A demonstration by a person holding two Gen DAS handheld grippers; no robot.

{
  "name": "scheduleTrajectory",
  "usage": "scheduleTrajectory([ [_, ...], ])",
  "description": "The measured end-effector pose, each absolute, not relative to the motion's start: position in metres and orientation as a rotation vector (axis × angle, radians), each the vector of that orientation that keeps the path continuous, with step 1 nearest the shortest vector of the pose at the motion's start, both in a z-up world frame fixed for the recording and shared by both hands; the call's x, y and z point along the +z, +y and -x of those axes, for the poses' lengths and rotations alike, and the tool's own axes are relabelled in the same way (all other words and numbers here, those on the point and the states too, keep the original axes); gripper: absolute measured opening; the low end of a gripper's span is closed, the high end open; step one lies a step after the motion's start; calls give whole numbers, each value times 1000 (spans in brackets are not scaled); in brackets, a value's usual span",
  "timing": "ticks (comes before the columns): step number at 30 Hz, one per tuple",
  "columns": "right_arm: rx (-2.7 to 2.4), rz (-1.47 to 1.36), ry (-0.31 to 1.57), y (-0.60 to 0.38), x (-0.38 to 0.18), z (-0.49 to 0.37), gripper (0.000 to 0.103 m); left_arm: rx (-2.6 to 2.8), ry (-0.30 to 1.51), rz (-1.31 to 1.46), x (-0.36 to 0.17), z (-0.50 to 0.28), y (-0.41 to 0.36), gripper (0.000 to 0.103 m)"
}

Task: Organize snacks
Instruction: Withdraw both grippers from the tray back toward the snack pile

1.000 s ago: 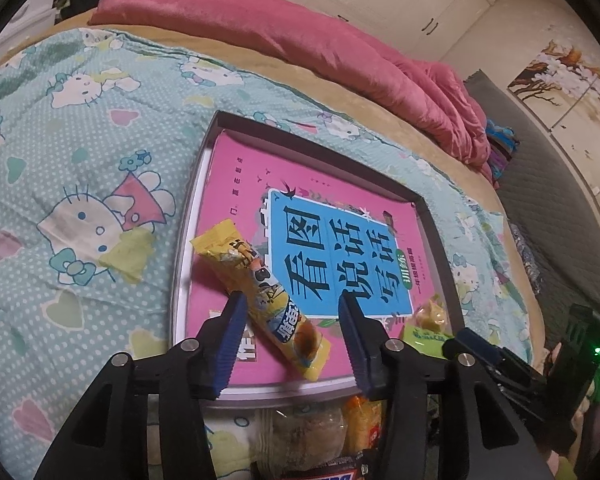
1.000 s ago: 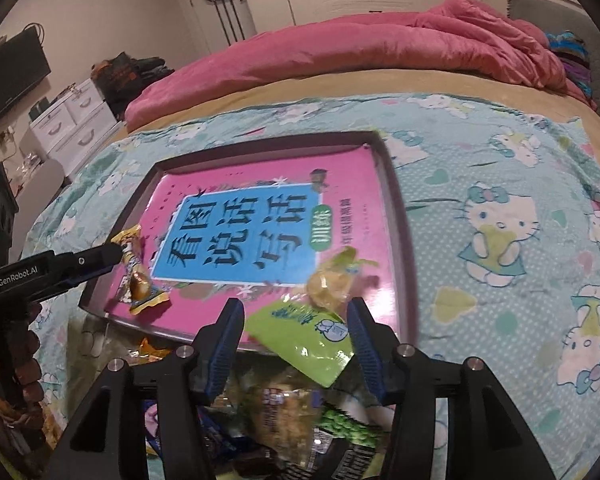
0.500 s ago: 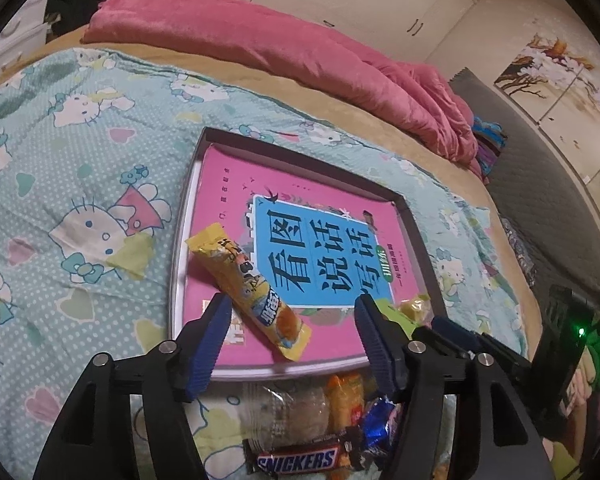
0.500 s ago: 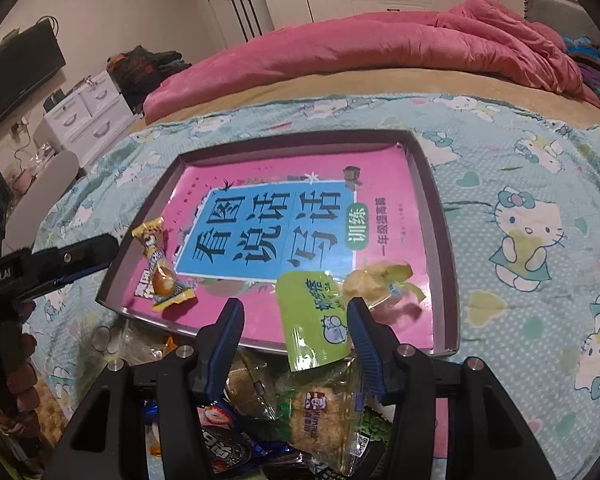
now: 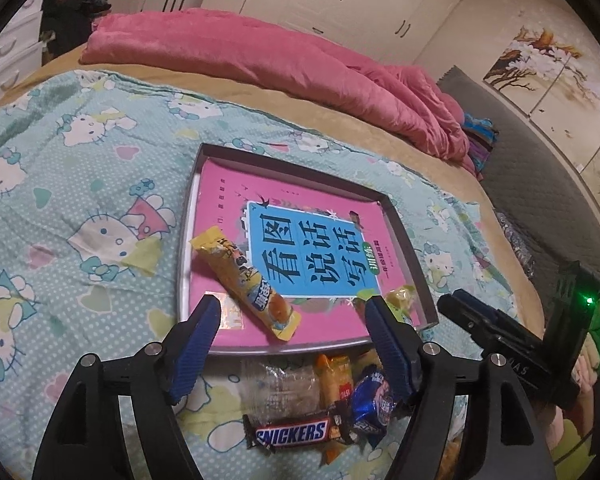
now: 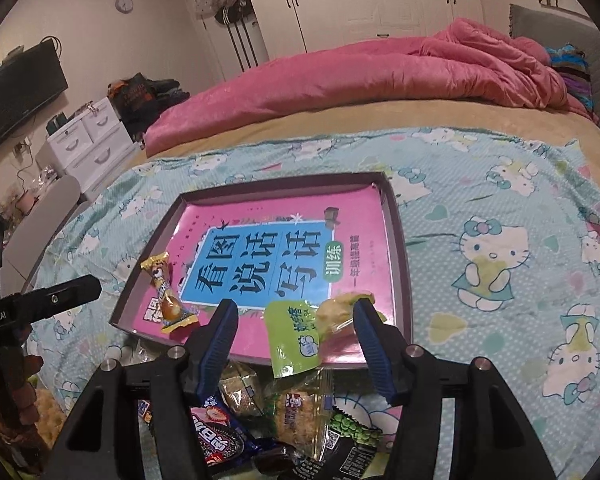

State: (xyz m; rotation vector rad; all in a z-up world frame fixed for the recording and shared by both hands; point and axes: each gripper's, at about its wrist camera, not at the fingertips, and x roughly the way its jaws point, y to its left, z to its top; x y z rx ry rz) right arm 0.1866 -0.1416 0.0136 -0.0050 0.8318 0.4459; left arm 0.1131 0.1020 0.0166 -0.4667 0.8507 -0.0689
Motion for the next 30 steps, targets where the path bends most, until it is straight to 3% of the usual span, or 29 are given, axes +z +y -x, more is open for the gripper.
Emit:
scheduleTrajectory([
  [30,469,23,785,-162,28,-148,65,-166,938,216,10,-71,75,77],
])
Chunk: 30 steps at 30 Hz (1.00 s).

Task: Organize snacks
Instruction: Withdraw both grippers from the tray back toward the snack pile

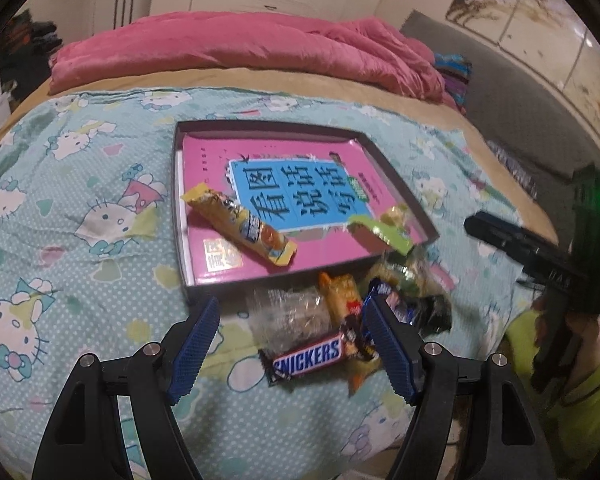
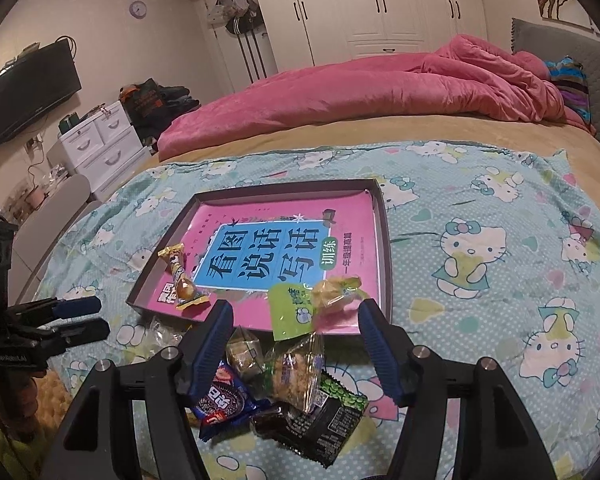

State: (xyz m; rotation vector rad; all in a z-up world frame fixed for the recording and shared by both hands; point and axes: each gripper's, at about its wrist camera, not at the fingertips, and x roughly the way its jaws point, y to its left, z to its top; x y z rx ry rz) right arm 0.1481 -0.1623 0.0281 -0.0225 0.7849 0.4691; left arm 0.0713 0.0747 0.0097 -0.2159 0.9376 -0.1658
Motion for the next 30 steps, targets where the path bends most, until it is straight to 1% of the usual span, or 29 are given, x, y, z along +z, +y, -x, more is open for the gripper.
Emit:
scheduleTrajectory([
  [6,470,17,797,-165,26,-143,65,-169,971,108,1,-65,61,77],
  [16,458,5,813,-174,23,-135,65,-191,1023,33,-16,-61,49,77],
  [18,457,4,818,-175,22,-134,67,-194,1029,26,-18,-61,48,77],
  [20,453,3,824,-177,20,-132,69,-195,1030,15,-21,-60,46,77],
  [30,437,-1,883,-185,4,-121,69,-204,1010,-51,-24,-57,37,77],
])
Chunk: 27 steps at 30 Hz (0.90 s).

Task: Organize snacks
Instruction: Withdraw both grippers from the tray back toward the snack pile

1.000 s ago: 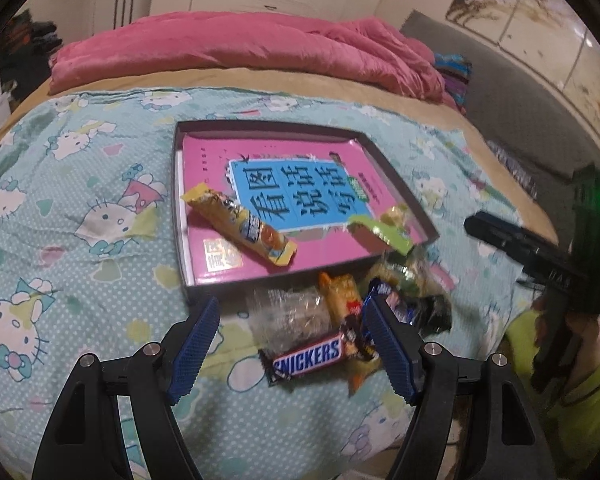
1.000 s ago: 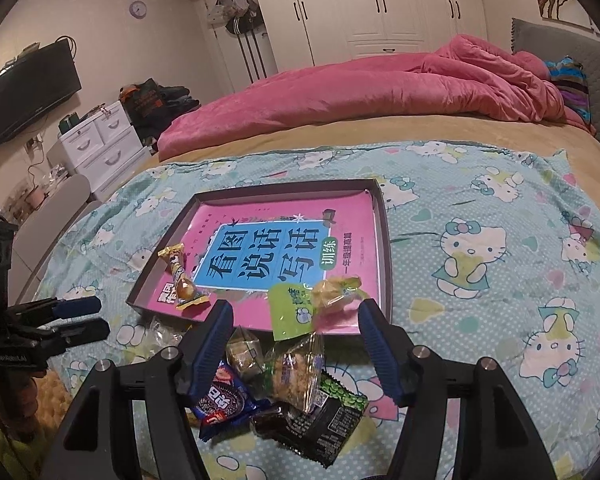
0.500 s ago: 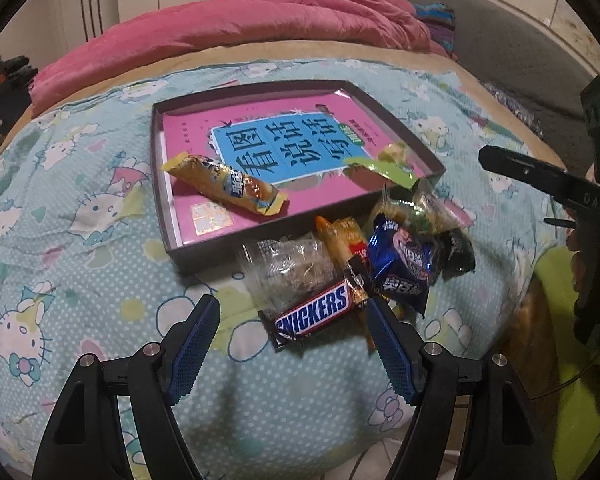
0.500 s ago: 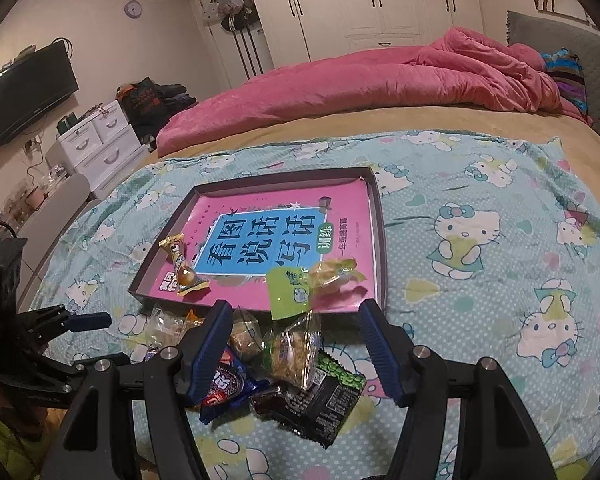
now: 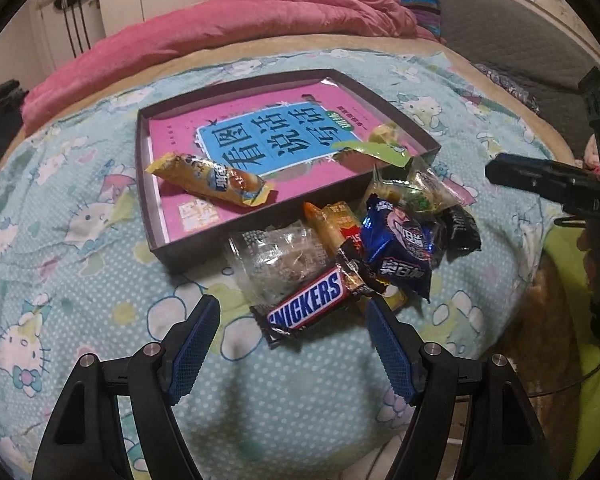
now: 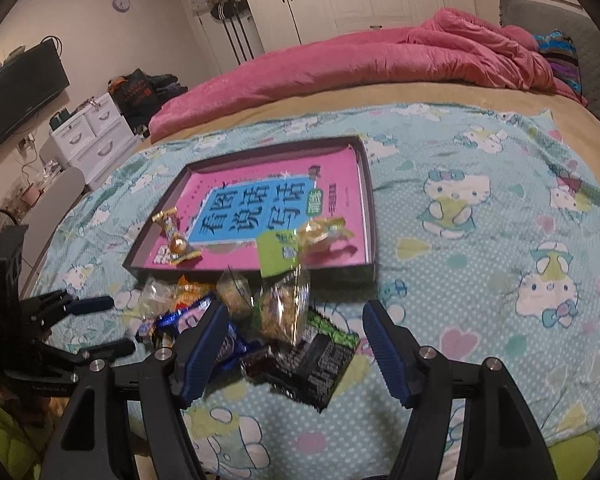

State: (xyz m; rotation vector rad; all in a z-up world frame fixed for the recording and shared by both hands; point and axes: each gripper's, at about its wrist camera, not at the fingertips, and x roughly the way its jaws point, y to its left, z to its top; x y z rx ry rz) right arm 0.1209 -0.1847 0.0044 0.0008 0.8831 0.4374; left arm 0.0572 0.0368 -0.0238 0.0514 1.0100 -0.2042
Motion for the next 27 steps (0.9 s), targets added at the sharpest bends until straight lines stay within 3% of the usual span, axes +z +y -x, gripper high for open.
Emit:
scheduleTrajectory([
  [16,366,-4,1014,-189,-37,-125,69,-227,1006,-118,-39,-61,24,65],
  [27,353,-32,1075,-182,-59,-138,60,-235,983,-170,-47,-64,16,61],
])
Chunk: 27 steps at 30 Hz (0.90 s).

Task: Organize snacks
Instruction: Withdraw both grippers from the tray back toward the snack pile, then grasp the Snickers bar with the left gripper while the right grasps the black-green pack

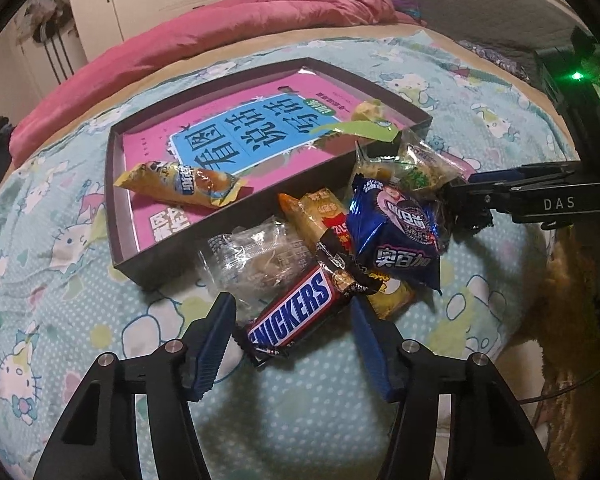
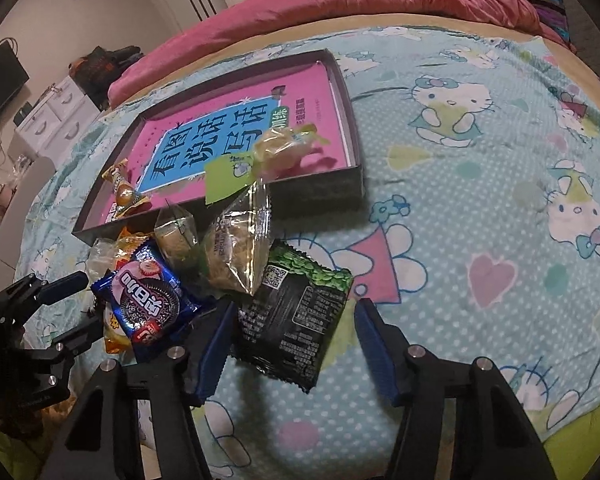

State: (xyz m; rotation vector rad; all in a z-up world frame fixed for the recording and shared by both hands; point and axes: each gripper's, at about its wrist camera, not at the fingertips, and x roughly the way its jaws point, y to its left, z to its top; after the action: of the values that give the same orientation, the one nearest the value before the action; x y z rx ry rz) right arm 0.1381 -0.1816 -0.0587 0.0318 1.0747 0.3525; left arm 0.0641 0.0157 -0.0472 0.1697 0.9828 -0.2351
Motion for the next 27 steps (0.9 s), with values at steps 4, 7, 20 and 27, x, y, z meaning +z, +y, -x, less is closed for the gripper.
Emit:
scheduleTrajectory([
  [4,355,-17,1070,-179,-60,-140,56,-241,986,-148,-48,-66,18,61],
  [7,352,-15,1069,-182,-60,-140,53,-248,990,-127,-49,-66,21,61],
  [20,335,119,1054,-174,-62,-138,49,-257,994,-96,-50,-67,24,60],
  [27,350,48,1044,-182,-67,-145,42,-208,1007,-148,-54,-68,12,62],
])
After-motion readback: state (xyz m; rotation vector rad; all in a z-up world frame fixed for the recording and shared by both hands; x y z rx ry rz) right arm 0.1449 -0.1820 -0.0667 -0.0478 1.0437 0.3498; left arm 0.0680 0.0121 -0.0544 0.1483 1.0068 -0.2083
